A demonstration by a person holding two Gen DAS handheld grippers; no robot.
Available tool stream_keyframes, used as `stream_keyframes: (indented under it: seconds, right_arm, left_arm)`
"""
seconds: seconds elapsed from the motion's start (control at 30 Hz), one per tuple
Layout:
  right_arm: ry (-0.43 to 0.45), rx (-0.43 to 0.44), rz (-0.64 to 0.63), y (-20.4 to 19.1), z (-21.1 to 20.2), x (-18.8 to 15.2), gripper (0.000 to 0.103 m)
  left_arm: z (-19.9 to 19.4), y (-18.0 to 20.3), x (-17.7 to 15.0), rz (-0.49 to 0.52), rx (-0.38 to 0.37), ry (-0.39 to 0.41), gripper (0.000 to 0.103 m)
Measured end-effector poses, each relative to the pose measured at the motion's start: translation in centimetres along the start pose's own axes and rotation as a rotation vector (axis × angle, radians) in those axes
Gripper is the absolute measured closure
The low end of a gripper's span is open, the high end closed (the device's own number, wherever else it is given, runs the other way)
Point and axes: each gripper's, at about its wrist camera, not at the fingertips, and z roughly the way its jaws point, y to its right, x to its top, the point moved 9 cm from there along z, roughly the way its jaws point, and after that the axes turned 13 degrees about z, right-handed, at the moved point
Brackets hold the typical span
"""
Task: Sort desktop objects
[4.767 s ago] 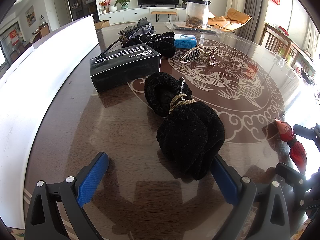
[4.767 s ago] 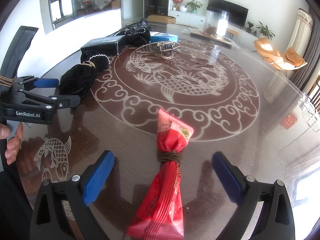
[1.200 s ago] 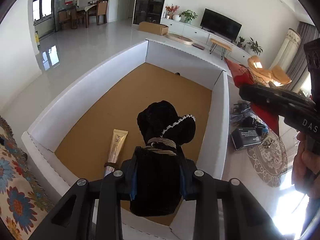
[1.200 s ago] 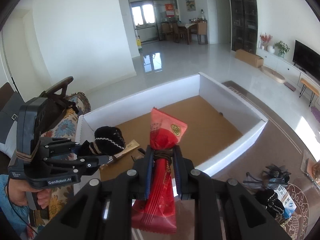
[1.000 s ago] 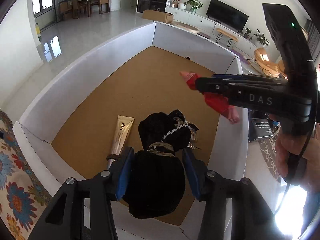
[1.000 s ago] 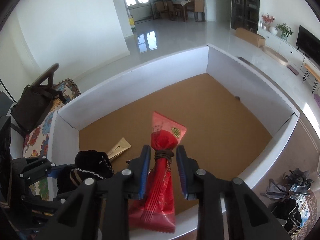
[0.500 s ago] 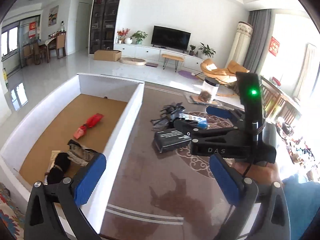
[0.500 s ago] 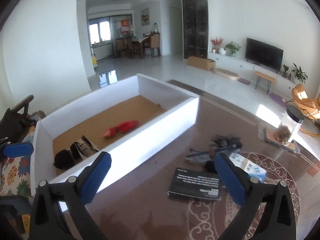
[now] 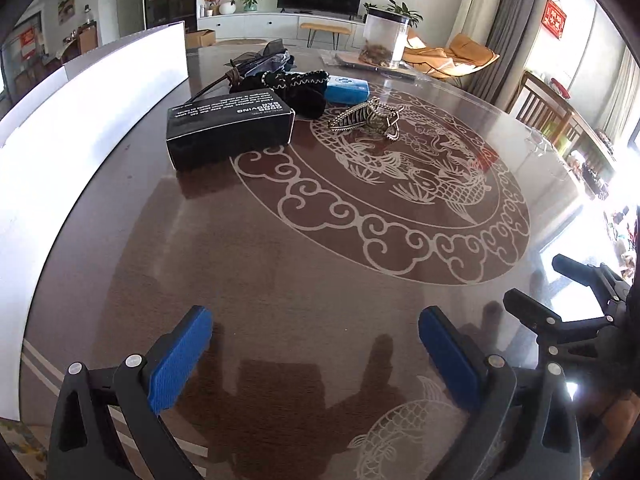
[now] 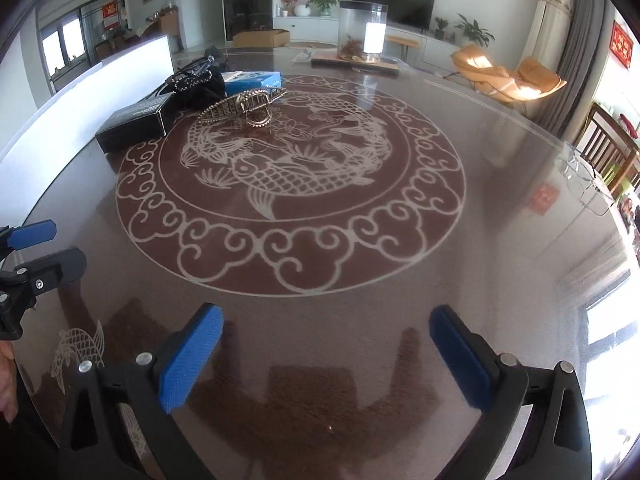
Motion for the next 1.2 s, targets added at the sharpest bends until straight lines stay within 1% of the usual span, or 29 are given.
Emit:
stream_keyframes:
  seconds: [0.17,0.27,0.33,0.37,1.2]
  right_arm:
    - [0.006,0.005,-0.001,-0.57,0.46,-0.11,0.0]
    - [-0.016,0.038,0.03,-0.29,0.81,-0.17,0.0]
    - [-0.013,0.032,0.031,-0.32,0.86,-0.14,0.0]
    - [-0.013,0.032,0.032,-0.34,0.84,-0.16,0.0]
    - [-0.012,0.031,0.032,-0.33,0.78,-0.2,0.0]
  left_arm:
    - [0.2,-0.96,-0.57,-0.029,0.037,0.016,0.0]
    - [0.55,-0.5,-0.85,0.007,0.081,0.002,0.0]
    - [0.96,-0.24,-0.8,0.039,0.12,-0.015,0.0]
    - [0.96,-0.19,-0.77,0.041,0.125,-0.013,0.0]
    - [0.97,-0.4,-0.72,0.032,0.133,-0.009,0.0]
